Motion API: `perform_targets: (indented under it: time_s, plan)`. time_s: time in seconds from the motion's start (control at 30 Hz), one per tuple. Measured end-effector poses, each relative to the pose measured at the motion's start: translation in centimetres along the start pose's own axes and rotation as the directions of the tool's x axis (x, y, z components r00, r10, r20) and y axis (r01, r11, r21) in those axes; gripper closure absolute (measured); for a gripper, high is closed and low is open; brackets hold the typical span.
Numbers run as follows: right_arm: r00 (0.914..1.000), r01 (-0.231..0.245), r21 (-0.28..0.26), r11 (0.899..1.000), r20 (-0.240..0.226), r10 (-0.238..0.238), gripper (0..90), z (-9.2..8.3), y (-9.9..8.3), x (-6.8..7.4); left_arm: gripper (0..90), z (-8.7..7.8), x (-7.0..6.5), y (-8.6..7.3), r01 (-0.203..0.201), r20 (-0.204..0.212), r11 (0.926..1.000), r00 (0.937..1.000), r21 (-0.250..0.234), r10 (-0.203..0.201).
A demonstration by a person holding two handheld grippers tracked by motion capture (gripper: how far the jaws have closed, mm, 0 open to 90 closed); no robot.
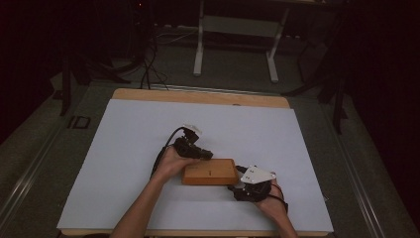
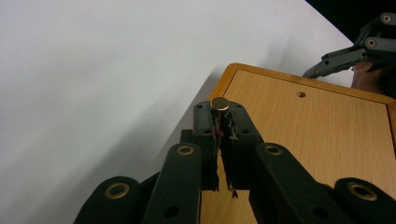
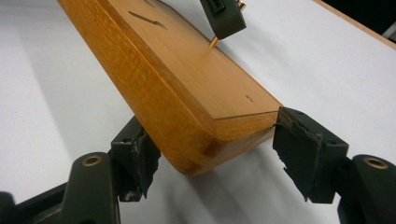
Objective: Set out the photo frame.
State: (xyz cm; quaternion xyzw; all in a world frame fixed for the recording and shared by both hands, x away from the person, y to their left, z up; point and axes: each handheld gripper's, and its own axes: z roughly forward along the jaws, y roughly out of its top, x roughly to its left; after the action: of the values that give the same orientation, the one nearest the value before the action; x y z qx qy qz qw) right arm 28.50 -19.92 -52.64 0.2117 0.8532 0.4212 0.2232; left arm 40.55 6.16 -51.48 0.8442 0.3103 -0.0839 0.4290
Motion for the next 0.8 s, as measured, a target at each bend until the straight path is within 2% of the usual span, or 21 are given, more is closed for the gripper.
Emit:
perform_targets:
  time_s: [0.2, 0.4, 0.67, 0.8]
  plan:
    - [1.0, 0.007, -0.001, 1.0, 0.004, -0.007, 30.1, 0.2, 0.1, 0.0, 84.7, 0.0, 0.0, 0.0, 0.003, -0.005, 1.0, 1.0, -0.002, -0.003]
    - [0.9998, -0.009, -0.007, 1.0, 0.02, 0.009, 29.9, 0.7, 0.1, -0.4, 84.1, 0.0, 0.2, 0.0, 0.021, -0.009, 0.9998, 0.9997, -0.003, -0.021]
    - [0.9995, 0.003, -0.006, 1.0, 0.031, -0.003, 28.1, 1.3, 0.3, -0.5, 83.9, -0.1, 0.2, -0.1, 0.022, 0.004, 0.9997, 0.9997, 0.006, -0.022]
    - [0.9996, 0.017, -0.017, 1.0, 0.024, -0.017, 26.9, 1.2, 0.5, -0.3, 83.2, 0.1, -0.1, 0.0, 0.008, 0.006, 0.9998, 1.0, 0.019, -0.008]
